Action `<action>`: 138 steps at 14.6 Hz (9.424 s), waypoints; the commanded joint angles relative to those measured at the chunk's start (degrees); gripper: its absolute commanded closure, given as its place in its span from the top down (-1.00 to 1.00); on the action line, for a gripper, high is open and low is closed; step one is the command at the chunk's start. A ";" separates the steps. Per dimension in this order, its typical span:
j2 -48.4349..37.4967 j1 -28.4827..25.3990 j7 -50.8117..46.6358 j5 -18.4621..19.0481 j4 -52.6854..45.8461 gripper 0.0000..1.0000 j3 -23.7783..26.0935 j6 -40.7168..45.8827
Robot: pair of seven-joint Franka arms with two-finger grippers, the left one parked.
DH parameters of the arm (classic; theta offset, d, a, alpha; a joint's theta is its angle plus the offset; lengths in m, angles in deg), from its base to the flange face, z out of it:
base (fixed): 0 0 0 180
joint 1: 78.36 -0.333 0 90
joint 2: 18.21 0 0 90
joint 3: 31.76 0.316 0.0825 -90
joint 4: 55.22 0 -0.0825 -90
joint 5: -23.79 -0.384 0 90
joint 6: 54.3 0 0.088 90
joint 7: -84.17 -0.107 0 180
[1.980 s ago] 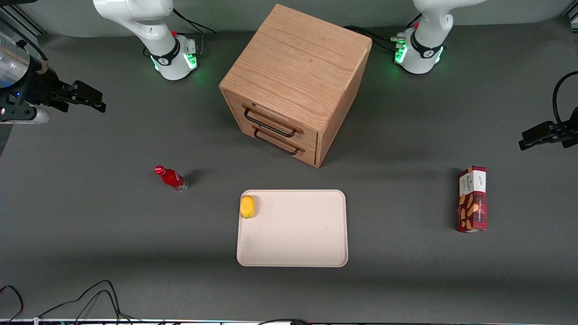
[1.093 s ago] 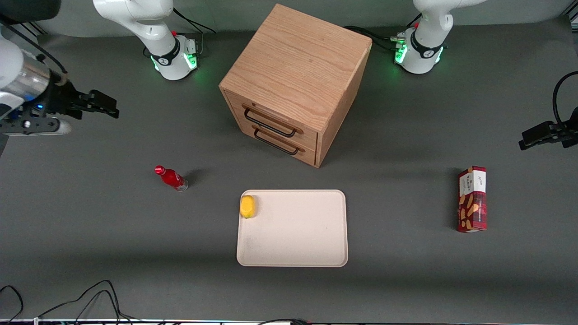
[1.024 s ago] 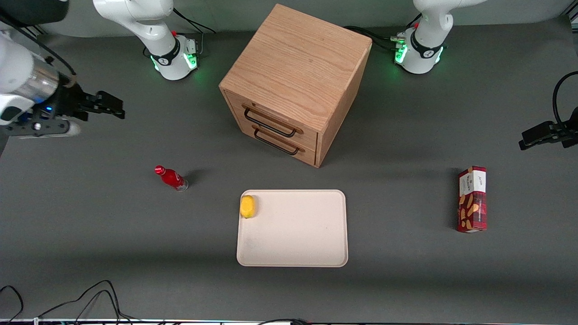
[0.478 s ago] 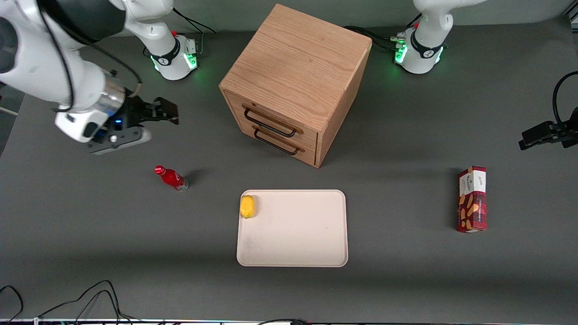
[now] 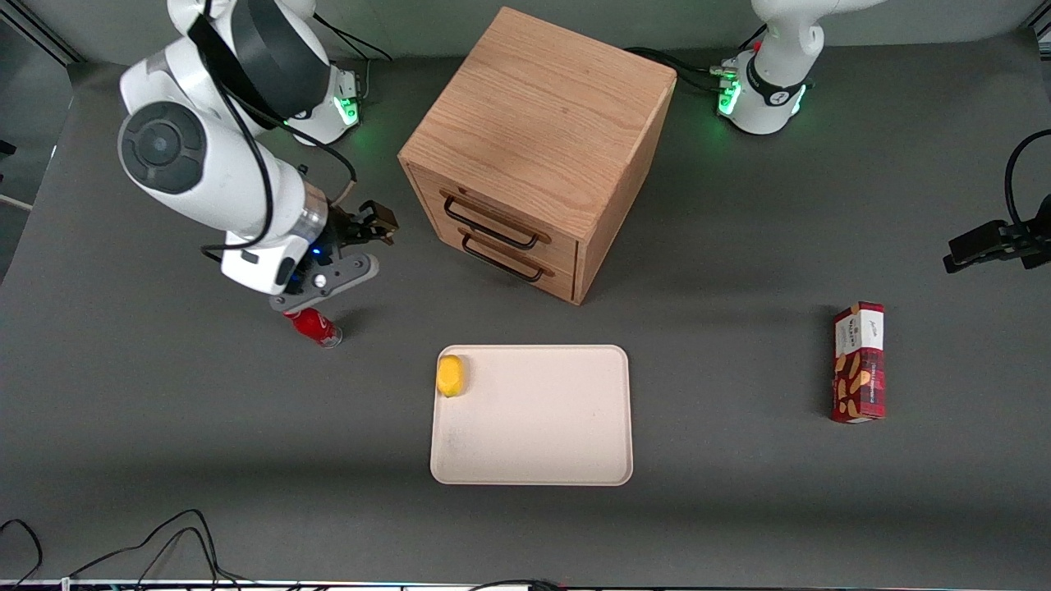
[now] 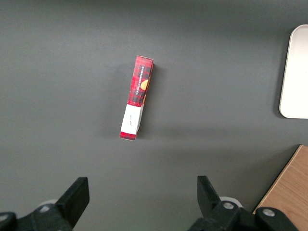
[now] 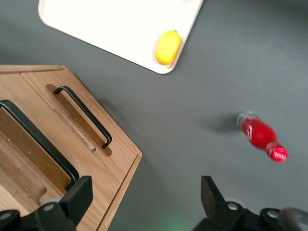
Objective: Open upper drawer
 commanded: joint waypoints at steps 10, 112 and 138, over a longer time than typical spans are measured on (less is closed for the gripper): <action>7.37 -6.59 17.06 -5.79 -3.57 1.00 4.60 -2.16; 26.45 -0.45 37.27 5.03 -13.93 1.00 -1.98 -13.95; 26.80 -0.80 38.77 5.03 -25.01 1.00 -3.31 -3.93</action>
